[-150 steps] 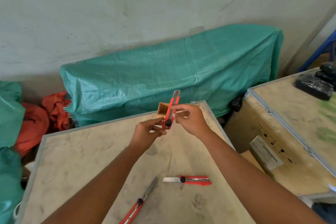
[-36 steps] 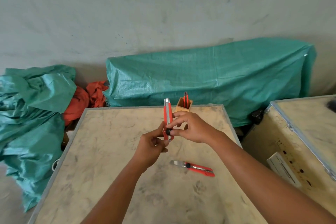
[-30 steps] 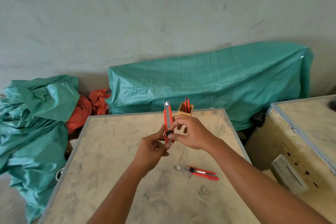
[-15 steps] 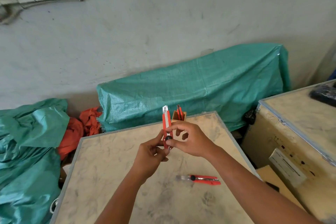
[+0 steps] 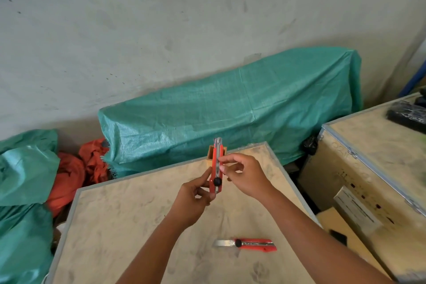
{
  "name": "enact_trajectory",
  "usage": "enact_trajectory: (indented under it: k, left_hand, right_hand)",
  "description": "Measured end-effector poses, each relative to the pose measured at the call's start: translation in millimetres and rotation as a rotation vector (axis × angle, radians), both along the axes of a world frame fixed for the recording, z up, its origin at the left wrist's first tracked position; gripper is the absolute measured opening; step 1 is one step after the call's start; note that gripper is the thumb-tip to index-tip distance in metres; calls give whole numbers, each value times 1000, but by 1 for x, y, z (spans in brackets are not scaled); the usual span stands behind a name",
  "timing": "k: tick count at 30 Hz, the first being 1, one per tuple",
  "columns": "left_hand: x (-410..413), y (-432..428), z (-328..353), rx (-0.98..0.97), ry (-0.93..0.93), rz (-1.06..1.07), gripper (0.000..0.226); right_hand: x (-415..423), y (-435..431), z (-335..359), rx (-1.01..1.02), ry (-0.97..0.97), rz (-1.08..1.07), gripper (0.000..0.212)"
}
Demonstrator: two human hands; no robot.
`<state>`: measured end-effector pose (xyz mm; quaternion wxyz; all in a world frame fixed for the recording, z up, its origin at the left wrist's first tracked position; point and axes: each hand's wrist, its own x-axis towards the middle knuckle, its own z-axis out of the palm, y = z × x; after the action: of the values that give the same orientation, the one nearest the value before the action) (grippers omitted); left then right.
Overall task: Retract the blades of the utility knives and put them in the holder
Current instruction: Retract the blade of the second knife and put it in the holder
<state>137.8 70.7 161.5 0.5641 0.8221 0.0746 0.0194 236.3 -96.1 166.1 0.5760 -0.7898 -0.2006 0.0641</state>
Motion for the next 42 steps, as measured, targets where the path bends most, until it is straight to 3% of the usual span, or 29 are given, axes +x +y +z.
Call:
enact_trajectory:
  k: [5,12,19,23,29,42]
  left_hand:
    - [63,15,-18,87,50,-57,71]
    - [155,32,-44,64,70,-25,65]
    - [208,51,-110,224,285,52,77]
    - [215,54,-127,256,411,43,99]
    - [224,60,-143,215,348,60,72]
    - [210,48,-126,171,326,123,69]
  right_hand:
    - [62,4,-17,-13,59,-19,25]
    - [146,28,-40,17,68,-78,36]
    - [193,63,-112,-150,-68,-171,24]
    - [190,70,-126,-216,-112,-130,23]
    - [192,69,-139,-286,-149,-73,26]
    - [167,43,-128,-263,-87,-78,29]
